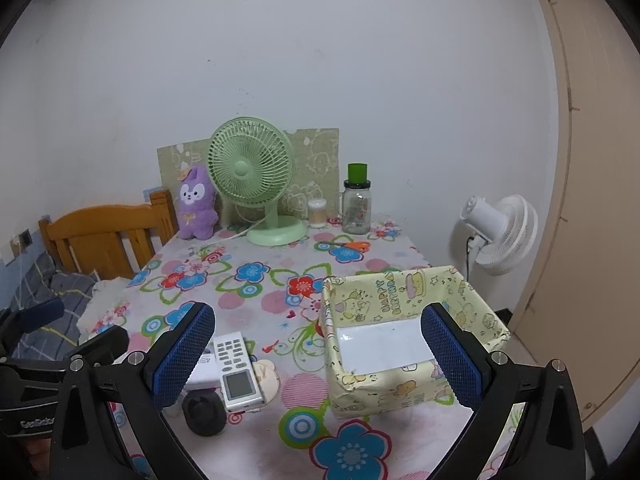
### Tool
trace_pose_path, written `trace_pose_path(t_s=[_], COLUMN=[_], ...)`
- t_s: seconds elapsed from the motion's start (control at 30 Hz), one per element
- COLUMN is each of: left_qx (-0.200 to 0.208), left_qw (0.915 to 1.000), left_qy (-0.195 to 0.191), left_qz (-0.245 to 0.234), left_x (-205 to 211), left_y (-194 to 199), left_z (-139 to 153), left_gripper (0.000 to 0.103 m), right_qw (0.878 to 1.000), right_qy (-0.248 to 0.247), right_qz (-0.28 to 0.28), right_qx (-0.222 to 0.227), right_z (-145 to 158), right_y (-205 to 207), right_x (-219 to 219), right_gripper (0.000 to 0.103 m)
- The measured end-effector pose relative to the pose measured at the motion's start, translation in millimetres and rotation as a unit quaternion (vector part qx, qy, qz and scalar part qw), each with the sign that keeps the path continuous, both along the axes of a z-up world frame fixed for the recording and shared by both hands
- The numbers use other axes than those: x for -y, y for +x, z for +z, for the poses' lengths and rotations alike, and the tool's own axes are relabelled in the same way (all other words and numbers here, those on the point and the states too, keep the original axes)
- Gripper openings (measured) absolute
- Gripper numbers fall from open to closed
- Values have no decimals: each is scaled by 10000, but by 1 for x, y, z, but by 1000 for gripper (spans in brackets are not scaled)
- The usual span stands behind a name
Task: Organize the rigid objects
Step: 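Move both grippers toward the cluster of white devices beside the yellow box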
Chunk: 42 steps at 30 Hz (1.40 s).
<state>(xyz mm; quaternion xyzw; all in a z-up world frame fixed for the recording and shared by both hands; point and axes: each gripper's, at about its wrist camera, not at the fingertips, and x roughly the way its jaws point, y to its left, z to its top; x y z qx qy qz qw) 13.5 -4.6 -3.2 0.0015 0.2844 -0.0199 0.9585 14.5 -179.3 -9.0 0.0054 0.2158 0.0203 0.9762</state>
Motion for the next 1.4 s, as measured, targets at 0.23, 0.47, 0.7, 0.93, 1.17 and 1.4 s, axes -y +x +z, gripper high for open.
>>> trace_pose_path(t_s=[0.23, 0.47, 0.7, 0.93, 1.17, 1.4], left_qx=[19, 73, 44, 52, 20, -150], left_qw=[10000, 9998, 9998, 9998, 9997, 9993], left_qy=[17, -30, -31, -65, -114, -142], left_qz=[-76, -168, -174, -178, -195, -319], left_x=[0, -3, -3, -4, -3, -4], left_y=[-4, -6, -4, -3, -1, 3], left_z=[1, 2, 0, -3, -6, -20], left_gripper=[103, 103, 103, 103, 103, 103], right_qw=[9999, 10000, 9999, 9998, 9999, 9996], right_qy=[-106, -71, 53, 44, 24, 124], right_qz=[-97, -64, -48, -29, -24, 66], right_qx=[58, -6, -146, -170, -168, -249], right_z=[3, 4, -1, -1, -1, -6], right_y=[-5, -5, -3, -1, 1, 2], right_x=[-2, -2, 0, -1, -3, -6], right_gripper=[103, 103, 103, 103, 103, 103])
